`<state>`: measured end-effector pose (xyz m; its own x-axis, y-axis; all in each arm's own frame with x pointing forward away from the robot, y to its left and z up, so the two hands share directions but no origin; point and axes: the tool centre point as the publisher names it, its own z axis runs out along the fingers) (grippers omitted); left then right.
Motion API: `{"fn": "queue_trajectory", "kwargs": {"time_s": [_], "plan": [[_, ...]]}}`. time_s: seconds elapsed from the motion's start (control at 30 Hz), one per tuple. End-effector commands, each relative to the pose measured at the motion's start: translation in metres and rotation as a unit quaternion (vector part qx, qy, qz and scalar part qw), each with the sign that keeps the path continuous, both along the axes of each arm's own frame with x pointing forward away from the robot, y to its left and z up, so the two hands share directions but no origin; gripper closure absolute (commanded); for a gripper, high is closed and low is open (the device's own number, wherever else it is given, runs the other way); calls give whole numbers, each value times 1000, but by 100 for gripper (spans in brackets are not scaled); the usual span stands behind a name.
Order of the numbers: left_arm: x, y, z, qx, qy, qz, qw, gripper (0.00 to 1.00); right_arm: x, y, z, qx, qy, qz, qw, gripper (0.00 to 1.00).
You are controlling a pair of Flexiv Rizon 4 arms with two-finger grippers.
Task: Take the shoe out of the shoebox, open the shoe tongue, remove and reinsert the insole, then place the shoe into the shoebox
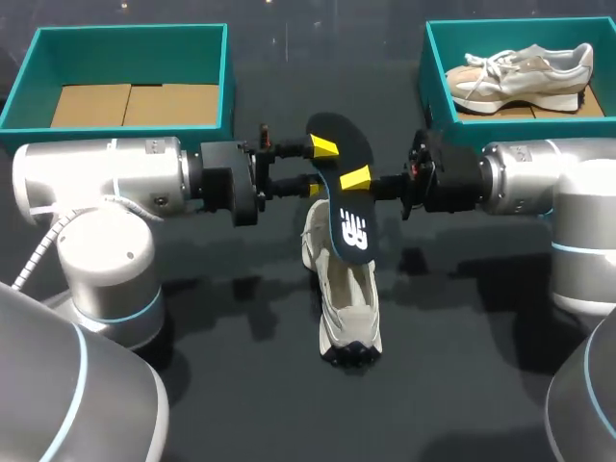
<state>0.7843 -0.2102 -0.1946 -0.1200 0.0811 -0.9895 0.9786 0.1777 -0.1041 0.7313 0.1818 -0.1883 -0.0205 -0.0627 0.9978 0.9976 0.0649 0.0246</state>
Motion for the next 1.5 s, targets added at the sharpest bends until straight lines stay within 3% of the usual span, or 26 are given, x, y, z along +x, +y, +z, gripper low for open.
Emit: {"fn": "queue_trajectory", "kwargs": {"time_s": [0.03, 0.27, 0.4, 0.77, 0.93, 1.13, 1.17, 1.23, 1.27, 1.43, 1.5], "plan": [[-2, -8, -1, 2, -4, 4, 1000, 58, 0, 6, -2, -9, -4, 4, 1000, 100], [-2, -12, -2, 3, -3, 5, 1000, 70, 1, 10, -2, -15, -9, 10, 1000, 100], [-1, -13, -3, 4, -3, 7, 1000, 84, 1, 11, -1, -14, -11, 12, 1000, 100], [0, -16, -3, 3, -7, 10, 1000, 83, 2, 13, 0, -12, -10, 20, 1000, 100], [0, -17, -3, 4, -8, 10, 1000, 100, 2, 13, -1, -12, -8, 23, 1000, 100], [0, -18, -4, 4, -9, 9, 1000, 100, 2, 14, -3, -10, -4, 24, 1000, 100], [0, -18, -4, 4, -10, 9, 1000, 100, 2, 13, -3, -9, -2, 24, 1000, 83], [-1, -15, -3, 4, -9, 9, 1000, 100, 2, 9, -4, -9, -1, 24, 1000, 33], [-1, -13, -3, 4, -9, 8, 1000, 100, 2, 6, -4, -10, -2, 25, 1000, 0], [-3, -1, 0, 7, -6, 5, 1000, 100, -2, -22, -4, -18, -28, 32, 999, 0], [-5, 3, 1, 11, -6, 4, 1000, 100, -7, -31, -2, -15, -50, 82, 995, 0]]}}
